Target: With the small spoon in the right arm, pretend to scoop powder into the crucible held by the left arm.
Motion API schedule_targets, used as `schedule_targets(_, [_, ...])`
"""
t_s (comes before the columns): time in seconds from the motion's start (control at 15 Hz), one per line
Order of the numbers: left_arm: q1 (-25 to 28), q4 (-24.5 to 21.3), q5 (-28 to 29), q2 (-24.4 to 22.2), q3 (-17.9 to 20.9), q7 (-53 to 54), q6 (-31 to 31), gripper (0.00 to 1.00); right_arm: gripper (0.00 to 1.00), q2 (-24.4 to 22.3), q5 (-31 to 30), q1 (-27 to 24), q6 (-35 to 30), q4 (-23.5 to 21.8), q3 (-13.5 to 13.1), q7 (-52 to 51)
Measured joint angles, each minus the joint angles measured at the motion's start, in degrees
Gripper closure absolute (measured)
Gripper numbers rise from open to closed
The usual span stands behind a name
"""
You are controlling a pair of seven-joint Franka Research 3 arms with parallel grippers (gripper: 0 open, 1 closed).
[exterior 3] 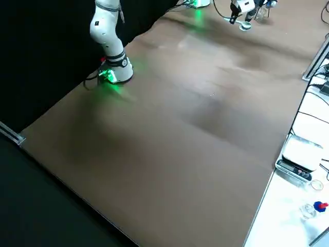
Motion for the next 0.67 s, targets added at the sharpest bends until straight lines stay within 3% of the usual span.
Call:
schedule_targets(0.27, [-0.78, 0.49, 0.0, 0.45, 0.08, -0.9, 0.01, 0.93, 0.8, 0.2, 9.21, -0.41, -5.3, 0.02, 0.15, 3.5])
schedule_targets(0.67, [-0.77, 0.59, 0.0, 0.48, 0.2, -0.9, 0.01, 0.93, 0.8, 3.26, 19.42, -1.12, -6.19, 0.05, 0.03, 4.54])
